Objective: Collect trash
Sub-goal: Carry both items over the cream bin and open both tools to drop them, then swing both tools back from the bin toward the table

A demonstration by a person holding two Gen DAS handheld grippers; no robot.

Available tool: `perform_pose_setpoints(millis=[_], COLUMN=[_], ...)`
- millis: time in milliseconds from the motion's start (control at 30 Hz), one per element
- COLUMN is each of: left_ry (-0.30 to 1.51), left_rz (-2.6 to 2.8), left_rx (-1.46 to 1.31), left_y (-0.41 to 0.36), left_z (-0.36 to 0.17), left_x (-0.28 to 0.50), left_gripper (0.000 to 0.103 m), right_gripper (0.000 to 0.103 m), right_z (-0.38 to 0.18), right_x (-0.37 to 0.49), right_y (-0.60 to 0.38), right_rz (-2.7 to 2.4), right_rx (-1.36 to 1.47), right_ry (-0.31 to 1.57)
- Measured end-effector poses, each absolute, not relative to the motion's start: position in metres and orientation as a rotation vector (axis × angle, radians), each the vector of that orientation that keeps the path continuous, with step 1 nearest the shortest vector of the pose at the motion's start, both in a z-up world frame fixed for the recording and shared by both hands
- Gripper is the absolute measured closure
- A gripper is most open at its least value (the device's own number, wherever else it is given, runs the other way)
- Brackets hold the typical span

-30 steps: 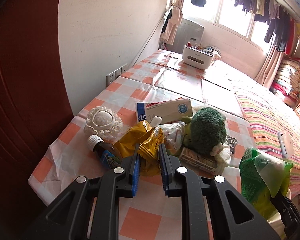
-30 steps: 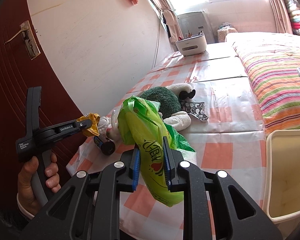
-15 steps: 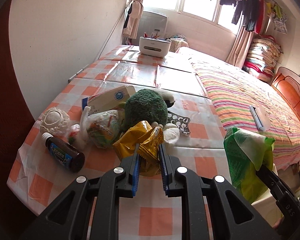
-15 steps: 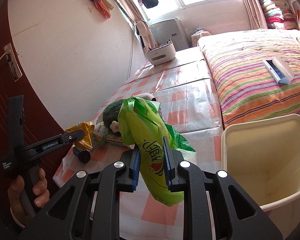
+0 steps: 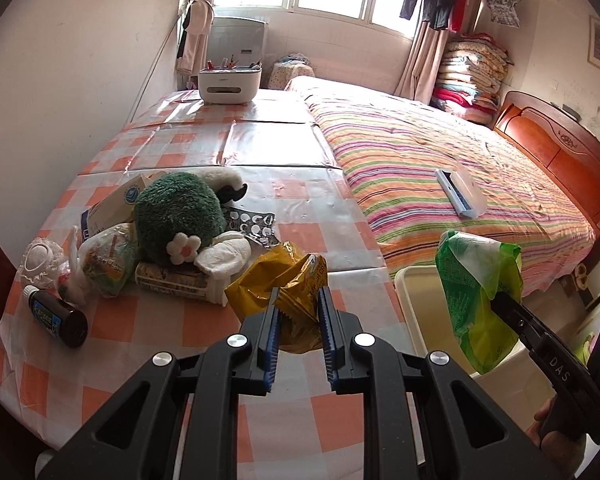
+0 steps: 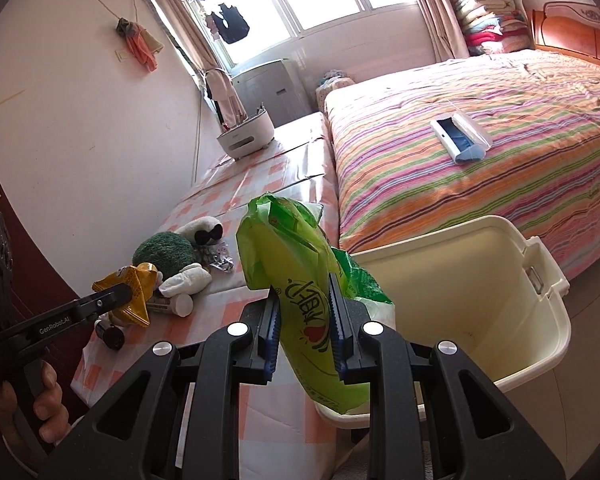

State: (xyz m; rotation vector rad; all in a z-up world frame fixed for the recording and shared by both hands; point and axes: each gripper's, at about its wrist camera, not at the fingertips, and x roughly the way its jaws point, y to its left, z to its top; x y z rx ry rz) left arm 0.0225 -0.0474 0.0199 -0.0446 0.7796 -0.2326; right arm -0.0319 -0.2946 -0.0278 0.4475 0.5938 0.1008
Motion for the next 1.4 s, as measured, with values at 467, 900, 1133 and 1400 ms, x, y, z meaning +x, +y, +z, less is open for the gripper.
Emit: perform_pose_setpoints(millis=[467,900,1133,1400], left_ry=[0.781,0.820,0.864,0.921], left_rz=[-0.431,-0.589,-0.658,-0.797], left_rx=[0.032,0.082,0.065,-0.275], left_y=[-0.139,-0.208,-0.228,-0.189], left_z=[0.024,0.015,0.015,0.040], left_x=[0.024,0.037,0.043,0.057], left_gripper=[0.084,0.084,0.034,0.021], right_gripper=[0.054,0.049,0.049,0.049], right_z=[-0.033,-0.038,-0.047,-0.049], right_x=[-0.036,-0.055,-0.063,-0.067], right_y=[-0.353,-0.392,-0.408,-0.411], right_rz=[-0.013,-0.078,-0.113,-0.122], right_rx=[0.494,0.561,0.592,0.596], right_ry=[0.546,0.506,0.514,0.523])
